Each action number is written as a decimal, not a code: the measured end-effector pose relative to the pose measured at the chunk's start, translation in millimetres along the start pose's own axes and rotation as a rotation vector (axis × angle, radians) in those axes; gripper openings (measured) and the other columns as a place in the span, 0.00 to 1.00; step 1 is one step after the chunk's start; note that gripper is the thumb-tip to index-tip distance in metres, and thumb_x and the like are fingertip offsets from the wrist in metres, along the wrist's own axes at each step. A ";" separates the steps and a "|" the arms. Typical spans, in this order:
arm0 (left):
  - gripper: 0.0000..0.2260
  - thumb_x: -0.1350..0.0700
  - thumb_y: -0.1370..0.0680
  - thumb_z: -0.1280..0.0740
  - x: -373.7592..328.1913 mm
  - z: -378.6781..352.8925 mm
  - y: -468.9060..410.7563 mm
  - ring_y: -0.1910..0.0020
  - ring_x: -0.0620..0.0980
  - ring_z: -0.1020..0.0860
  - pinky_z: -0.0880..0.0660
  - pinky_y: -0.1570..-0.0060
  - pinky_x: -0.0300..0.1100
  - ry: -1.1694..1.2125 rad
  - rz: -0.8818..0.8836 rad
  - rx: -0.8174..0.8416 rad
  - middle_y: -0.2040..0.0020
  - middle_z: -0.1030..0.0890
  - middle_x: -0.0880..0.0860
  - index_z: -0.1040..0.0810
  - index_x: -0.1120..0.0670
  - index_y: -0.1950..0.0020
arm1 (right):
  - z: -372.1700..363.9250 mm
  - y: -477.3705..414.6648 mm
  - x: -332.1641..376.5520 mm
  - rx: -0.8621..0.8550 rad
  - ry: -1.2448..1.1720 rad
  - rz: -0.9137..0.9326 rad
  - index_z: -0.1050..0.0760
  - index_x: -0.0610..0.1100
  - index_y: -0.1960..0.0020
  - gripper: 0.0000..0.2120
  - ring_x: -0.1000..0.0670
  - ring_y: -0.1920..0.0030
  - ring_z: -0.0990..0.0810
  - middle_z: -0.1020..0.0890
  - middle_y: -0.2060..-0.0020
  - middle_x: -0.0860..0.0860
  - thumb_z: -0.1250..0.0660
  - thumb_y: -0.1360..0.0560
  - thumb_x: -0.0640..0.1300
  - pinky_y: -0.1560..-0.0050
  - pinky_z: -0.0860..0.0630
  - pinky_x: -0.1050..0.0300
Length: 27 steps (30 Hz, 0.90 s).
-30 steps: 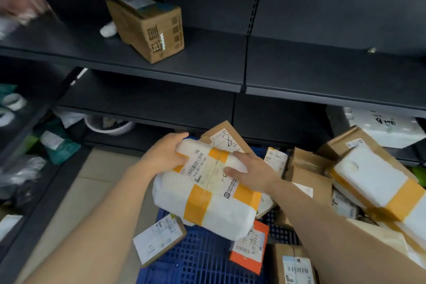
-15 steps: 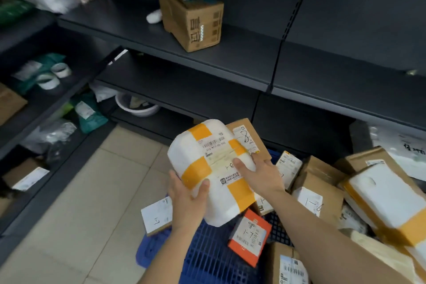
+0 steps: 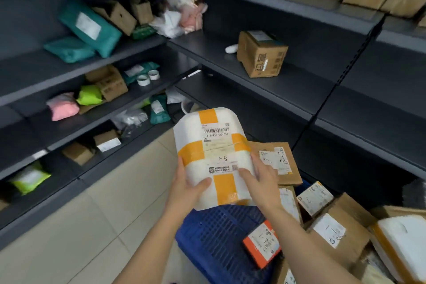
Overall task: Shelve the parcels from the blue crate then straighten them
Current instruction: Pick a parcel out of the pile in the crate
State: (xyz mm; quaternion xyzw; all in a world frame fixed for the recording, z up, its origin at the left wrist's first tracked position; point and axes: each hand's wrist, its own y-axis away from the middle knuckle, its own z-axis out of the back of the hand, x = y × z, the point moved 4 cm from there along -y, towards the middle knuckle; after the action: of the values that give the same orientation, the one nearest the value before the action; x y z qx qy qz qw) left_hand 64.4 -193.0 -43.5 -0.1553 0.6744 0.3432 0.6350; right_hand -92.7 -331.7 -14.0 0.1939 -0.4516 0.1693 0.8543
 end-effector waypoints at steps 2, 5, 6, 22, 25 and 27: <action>0.48 0.45 0.38 0.23 -13.6 32.9 13.6 0.33 0.46 0.28 0.27 0.36 0.54 0.051 -0.024 -0.059 0.29 0.30 0.43 0.46 0.35 0.25 | -20.3 6.4 25.8 0.049 -0.007 0.065 0.37 0.58 0.26 0.28 0.51 0.36 0.31 0.32 0.35 0.52 0.34 0.24 0.54 0.35 0.34 0.51; 0.45 0.49 0.32 0.23 -30.1 87.3 35.7 0.34 0.46 0.27 0.26 0.37 0.53 0.091 -0.066 -0.143 0.30 0.29 0.43 0.47 0.38 0.23 | -60.0 16.9 70.3 0.124 -0.003 0.205 0.38 0.58 0.25 0.30 0.53 0.36 0.30 0.33 0.35 0.54 0.34 0.25 0.57 0.35 0.29 0.49; 0.43 0.51 0.29 0.24 -34.8 107.3 44.0 0.34 0.46 0.27 0.26 0.37 0.53 0.092 -0.068 -0.177 0.30 0.29 0.43 0.48 0.38 0.23 | -75.0 21.2 86.2 0.152 0.004 0.254 0.38 0.58 0.25 0.30 0.54 0.38 0.29 0.32 0.36 0.54 0.34 0.25 0.58 0.36 0.28 0.50; 0.32 0.43 0.24 0.32 -51.8 436.4 171.6 0.38 0.44 0.36 0.34 0.35 0.49 -0.137 -0.094 -0.790 0.32 0.37 0.49 0.45 0.37 0.25 | -359.6 134.4 301.4 0.507 0.013 0.623 0.33 0.56 0.27 0.28 0.58 0.45 0.33 0.27 0.38 0.51 0.33 0.25 0.59 0.45 0.35 0.58; 0.31 0.43 0.24 0.33 -47.4 485.9 192.9 0.35 0.49 0.33 0.32 0.34 0.54 -0.156 -0.059 -0.862 0.32 0.36 0.49 0.43 0.38 0.25 | -410.8 159.9 327.3 0.556 0.011 0.656 0.32 0.57 0.29 0.26 0.58 0.47 0.32 0.27 0.40 0.52 0.33 0.26 0.59 0.46 0.33 0.58; 0.28 0.44 0.24 0.32 -41.4 517.8 204.0 0.35 0.50 0.32 0.31 0.34 0.54 -0.145 -0.027 -0.902 0.34 0.35 0.49 0.40 0.38 0.28 | -445.1 174.1 341.2 0.594 0.029 0.664 0.32 0.56 0.29 0.26 0.57 0.45 0.30 0.29 0.40 0.54 0.33 0.25 0.59 0.45 0.33 0.58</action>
State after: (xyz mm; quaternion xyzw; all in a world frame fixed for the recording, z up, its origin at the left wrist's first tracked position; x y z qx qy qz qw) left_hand 327.1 285.6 72.4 -0.4008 0.4093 0.6042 0.5538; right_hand 323.1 73.7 72.6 0.2728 -0.4092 0.5595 0.6672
